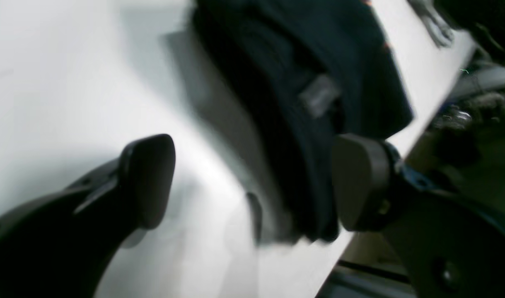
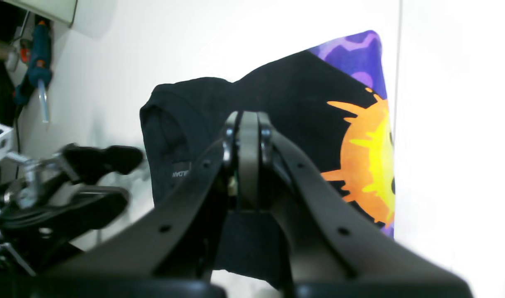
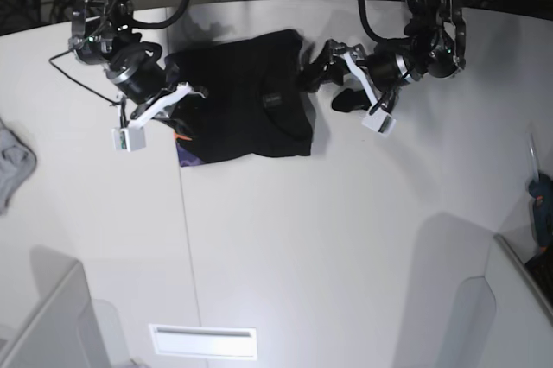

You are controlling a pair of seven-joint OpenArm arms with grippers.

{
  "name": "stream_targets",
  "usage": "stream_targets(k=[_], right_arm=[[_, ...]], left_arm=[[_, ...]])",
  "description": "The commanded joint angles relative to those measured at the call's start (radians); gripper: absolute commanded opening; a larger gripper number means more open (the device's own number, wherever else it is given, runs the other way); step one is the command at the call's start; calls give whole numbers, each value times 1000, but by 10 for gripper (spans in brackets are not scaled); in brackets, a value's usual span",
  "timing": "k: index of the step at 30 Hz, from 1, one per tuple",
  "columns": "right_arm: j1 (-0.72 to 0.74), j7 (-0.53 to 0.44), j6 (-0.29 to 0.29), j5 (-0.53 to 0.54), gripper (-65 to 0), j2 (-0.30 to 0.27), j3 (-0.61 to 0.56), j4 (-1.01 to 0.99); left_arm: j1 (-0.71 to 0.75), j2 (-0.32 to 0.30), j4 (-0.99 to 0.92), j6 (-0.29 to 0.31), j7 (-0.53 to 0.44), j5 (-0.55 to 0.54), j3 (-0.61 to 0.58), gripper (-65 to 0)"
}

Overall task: Fold the T-shirt properly
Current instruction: 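Move the left gripper to the bundle's edge and grasp it, then release with the right gripper and flip the bundle over with the left gripper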

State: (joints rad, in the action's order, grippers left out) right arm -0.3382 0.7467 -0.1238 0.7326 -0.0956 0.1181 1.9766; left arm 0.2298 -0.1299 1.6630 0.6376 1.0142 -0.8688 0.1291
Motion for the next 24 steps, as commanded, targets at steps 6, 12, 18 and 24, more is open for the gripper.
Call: stream_targets(k=[6, 12, 18, 24], right_arm=[[3, -20, -109, 15, -650, -3, 7, 17], [-17, -20, -130, 15, -650, 4, 71, 16], [-23, -20, -130, 15, -650, 6, 125, 14], [-40, -23, -132, 15, -650, 6, 130, 14]], left_arm=[[-79, 51, -131, 8, -21, -26, -59, -86], [-93, 82, -195, 6, -21, -19, -65, -86], [-131, 82, -197, -95, -21, -19, -118, -86], [-182, 80, -266, -157, -21, -23, -197, -87]])
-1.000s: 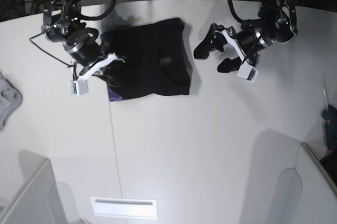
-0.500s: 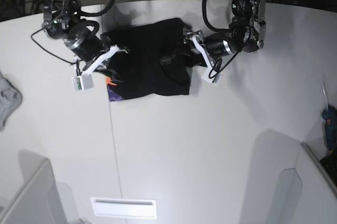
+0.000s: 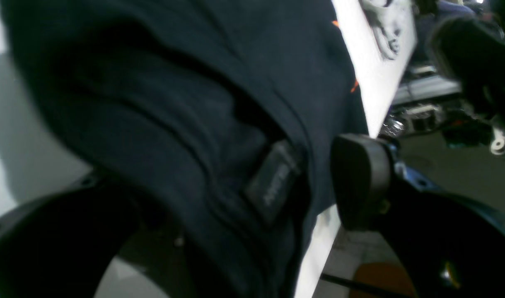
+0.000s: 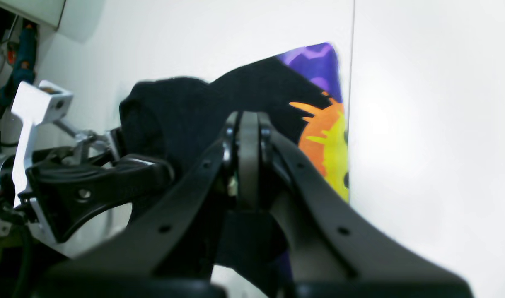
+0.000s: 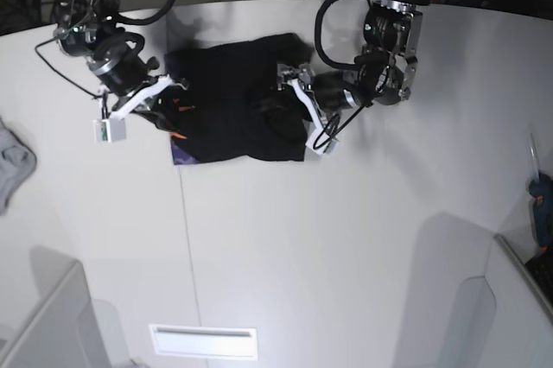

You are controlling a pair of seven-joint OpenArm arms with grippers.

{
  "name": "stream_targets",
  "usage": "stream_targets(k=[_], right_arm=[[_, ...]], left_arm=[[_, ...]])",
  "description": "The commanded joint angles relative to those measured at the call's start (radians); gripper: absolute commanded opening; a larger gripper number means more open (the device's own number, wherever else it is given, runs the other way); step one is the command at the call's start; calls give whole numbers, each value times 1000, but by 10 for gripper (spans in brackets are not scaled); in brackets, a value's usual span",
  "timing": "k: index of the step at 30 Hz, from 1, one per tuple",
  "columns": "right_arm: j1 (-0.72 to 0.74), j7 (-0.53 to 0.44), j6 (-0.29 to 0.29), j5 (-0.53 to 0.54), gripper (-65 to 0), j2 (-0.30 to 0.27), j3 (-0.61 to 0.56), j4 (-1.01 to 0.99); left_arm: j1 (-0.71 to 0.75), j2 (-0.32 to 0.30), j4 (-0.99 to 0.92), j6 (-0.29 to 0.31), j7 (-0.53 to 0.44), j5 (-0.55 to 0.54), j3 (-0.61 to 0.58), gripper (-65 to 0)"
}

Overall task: Fold the T-shirt properly
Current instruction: 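Release with the right gripper and flip the bundle over with the left gripper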

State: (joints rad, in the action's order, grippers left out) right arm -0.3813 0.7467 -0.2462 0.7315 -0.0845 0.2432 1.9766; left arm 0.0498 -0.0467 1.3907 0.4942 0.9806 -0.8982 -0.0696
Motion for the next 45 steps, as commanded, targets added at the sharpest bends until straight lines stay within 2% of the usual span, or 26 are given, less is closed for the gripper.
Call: stream_targets(k=[1, 5, 6, 11, 14, 18, 20, 24, 27, 30, 33, 41, 45], right_arm=[[-2, -23, -9, 17, -650, -7, 5, 14], [-2, -25, -9, 17, -650, -11, 6, 14], [-2, -26, -9, 17, -650, -11, 6, 14], [-2, -26, -9, 17, -650, -10, 6, 14], [-2, -26, -9, 17, -650, -10, 6, 14], [-2, -26, -9, 17, -650, -5, 40, 14], [-2, -22, -9, 17, -650, -4, 75, 13], [-5, -20, -9, 17, -650, -4, 129, 13], [-23, -19, -12, 17, -650, -4, 160, 13], [-34, -19, -64, 17, -650, -4, 187, 13], [-44, -19, -107, 17, -650, -4, 226, 11], [-87, -19, -107, 17, -650, 1, 301, 11], [-98, -19, -107, 12, -650, 50, 344, 10]], left_arm=[[-6, -3, -4, -13, 13, 6, -2, -89], [-20, -3, -30, -13, 13, 6, -5, -95], [-20, -3, -30, -13, 13, 9, -5, -122], [-20, -3, -30, -15, 13, 9, -6, -357], [-20, -3, -30, -33, 16, 9, -6, -472], [-23, -5, -29, -53, 18, 11, -14, -581], [-43, -20, -29, -53, 18, 11, -55, -647], [-97, -77, -29, -53, 18, 11, -174, -650], [-132, -103, -29, -53, 18, 11, -212, -650], [-166, -129, -29, -53, 24, 11, -247, -650], [-225, -157, -29, -53, 79, 11, -315, -650], [-408, -258, -29, -53, 105, 11, -554, -650], [-472, -278, -29, -53, 103, 11, -666, -650]])
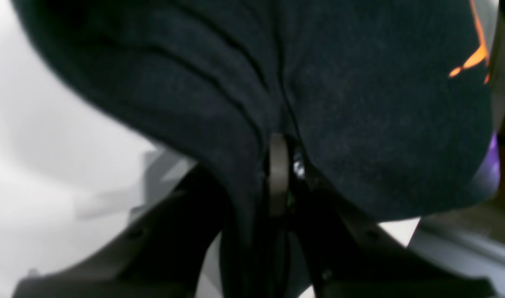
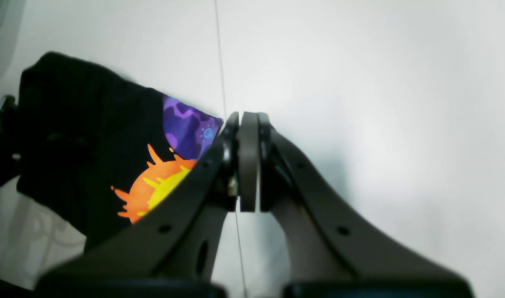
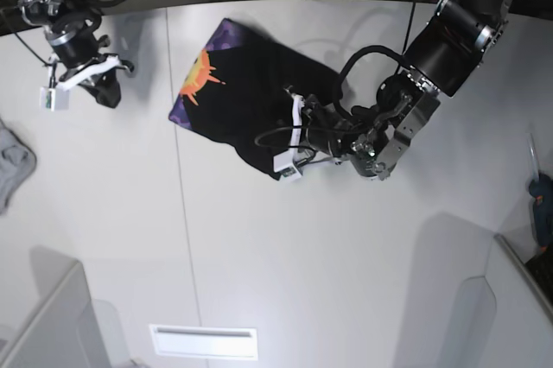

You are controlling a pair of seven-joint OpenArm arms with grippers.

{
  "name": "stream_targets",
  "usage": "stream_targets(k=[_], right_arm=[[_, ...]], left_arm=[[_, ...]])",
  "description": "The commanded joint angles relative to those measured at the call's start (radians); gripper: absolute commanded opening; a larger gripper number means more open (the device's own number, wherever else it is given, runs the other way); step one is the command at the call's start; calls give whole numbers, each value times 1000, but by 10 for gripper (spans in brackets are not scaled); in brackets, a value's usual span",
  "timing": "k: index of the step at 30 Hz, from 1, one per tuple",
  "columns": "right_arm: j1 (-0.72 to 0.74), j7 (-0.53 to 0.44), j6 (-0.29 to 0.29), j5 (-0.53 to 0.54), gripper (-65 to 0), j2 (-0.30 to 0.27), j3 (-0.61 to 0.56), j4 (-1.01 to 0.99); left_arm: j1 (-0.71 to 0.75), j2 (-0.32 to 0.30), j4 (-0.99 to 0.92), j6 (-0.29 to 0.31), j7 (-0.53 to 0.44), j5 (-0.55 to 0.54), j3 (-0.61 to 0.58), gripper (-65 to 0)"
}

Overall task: Fold the T-shirt properly
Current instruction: 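Release with the right gripper and flip the bundle over with the left gripper, then press and smooth the folded shirt flat with the left gripper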

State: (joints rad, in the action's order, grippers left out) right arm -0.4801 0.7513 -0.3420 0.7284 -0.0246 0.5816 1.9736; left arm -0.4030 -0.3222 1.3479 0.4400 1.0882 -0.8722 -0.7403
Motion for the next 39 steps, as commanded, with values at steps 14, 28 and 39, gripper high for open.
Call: stream_targets(k=[14, 28, 39], right_arm=[[-24, -23, -10, 12, -650, 47, 41, -56], [-50, -23, 57, 9, -650, 61, 33, -73], [-82, -31, 60, 9, -650, 58, -18, -135]], left_arm=[[-202, -2, 46, 7, -10, 87, -342, -650], [-103, 4, 143, 258, -173, 750, -390, -650], [-96, 80, 143, 258, -187, 789, -388, -650]])
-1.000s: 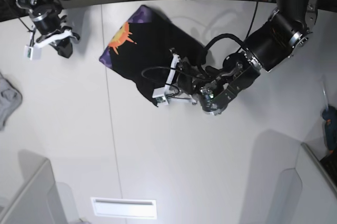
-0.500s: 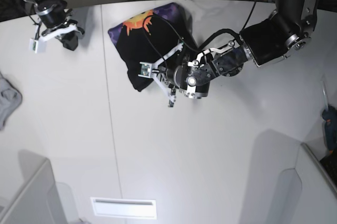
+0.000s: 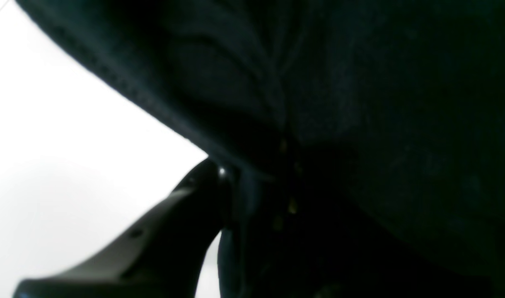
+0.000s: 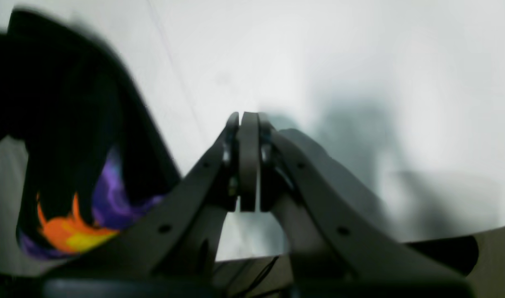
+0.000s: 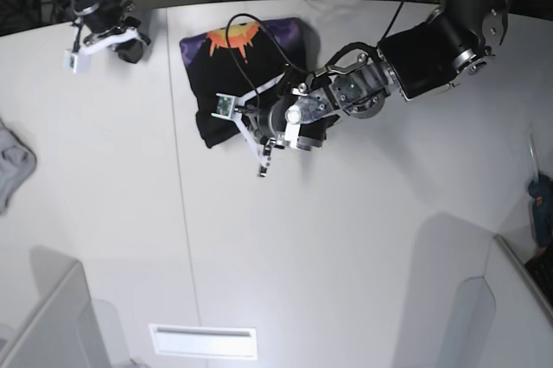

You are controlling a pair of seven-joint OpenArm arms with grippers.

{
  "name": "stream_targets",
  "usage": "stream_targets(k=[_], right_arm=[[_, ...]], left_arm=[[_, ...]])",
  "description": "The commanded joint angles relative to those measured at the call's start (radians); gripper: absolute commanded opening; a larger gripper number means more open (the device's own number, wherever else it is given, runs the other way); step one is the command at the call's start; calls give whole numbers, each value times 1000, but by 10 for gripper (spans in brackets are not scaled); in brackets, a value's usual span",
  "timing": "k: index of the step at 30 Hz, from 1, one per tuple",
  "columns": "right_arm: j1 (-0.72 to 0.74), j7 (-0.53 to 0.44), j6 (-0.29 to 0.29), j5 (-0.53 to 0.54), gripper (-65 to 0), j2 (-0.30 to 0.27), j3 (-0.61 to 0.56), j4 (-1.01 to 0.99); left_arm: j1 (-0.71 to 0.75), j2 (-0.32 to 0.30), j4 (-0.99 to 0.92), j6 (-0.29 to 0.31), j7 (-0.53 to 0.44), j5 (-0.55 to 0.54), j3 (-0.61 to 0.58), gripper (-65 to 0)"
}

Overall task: Fold the T-shirt properly
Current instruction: 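Press and smooth the folded shirt flat with the left gripper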

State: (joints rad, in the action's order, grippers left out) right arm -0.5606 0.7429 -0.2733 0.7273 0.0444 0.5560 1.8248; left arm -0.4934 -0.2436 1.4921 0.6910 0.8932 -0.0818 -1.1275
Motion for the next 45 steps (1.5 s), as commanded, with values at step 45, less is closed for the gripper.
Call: stream_targets(k=[45], right_arm=[[1, -19, -8, 10, -650, -13, 6, 13]], left_arm=[[-90, 99, -5, 7, -70, 69, -92, -650]])
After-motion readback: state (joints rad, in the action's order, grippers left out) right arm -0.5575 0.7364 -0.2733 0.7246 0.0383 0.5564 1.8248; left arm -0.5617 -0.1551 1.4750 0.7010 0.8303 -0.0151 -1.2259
